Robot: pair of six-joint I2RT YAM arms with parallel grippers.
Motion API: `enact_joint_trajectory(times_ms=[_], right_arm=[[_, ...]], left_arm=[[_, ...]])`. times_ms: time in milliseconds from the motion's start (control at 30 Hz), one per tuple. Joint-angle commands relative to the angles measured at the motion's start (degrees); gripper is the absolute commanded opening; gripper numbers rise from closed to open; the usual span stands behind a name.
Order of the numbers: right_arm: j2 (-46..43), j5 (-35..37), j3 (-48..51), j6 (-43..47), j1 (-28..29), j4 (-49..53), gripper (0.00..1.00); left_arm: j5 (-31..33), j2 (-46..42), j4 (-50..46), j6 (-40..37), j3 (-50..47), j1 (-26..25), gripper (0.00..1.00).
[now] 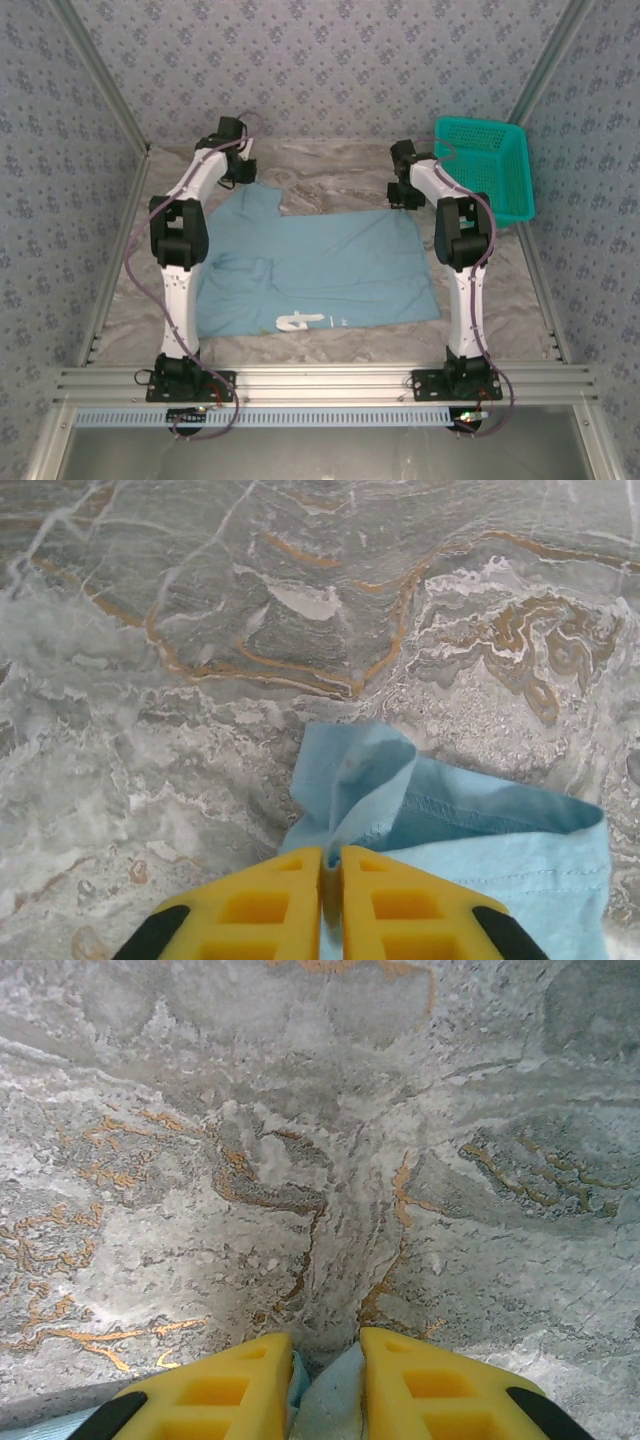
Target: Fold the inside-out t-shirt
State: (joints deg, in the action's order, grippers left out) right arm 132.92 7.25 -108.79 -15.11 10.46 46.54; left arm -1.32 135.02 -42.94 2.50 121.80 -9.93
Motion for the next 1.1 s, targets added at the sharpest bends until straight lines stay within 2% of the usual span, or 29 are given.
enact_joint_trajectory(times_ms=[0, 100, 233, 433, 600, 1067], right_arm=[[1.66, -0.36, -0.27, 0.83, -0.42, 1.27, 0.26], [1.77, -0.34, -0.37, 0.88, -0.35, 1.27, 0.26], [1.88, -0.42, -0.65, 0.88, -0.35, 1.29, 0.26], [1.89, -0.52, -0.81, 0.88, -0.21, 1.36, 0.26], [1.91, -0.48, -0.63, 0.94, -0.13, 1.35, 0.26], [1.95, -0.65, -0.41, 1.05, -0.16, 1.14, 0.25]], left_arm=[[-3.95, -0.20, -0.26, 0.61, 2.19, -0.90, 0.27], [-3.72, -0.45, -0.59, 0.11, 2.19, -0.49, 0.41], [-3.61, -0.65, -0.70, -0.15, 1.95, 0.65, 0.47], [-2.77, 1.87, -1.78, -0.14, 3.33, 2.24, 0.46], [-3.45, 4.74, -3.31, -0.52, 5.86, 2.43, 0.42], [-5.65, 11.98, -8.43, -1.52, 14.10, 1.91, 0.46]])
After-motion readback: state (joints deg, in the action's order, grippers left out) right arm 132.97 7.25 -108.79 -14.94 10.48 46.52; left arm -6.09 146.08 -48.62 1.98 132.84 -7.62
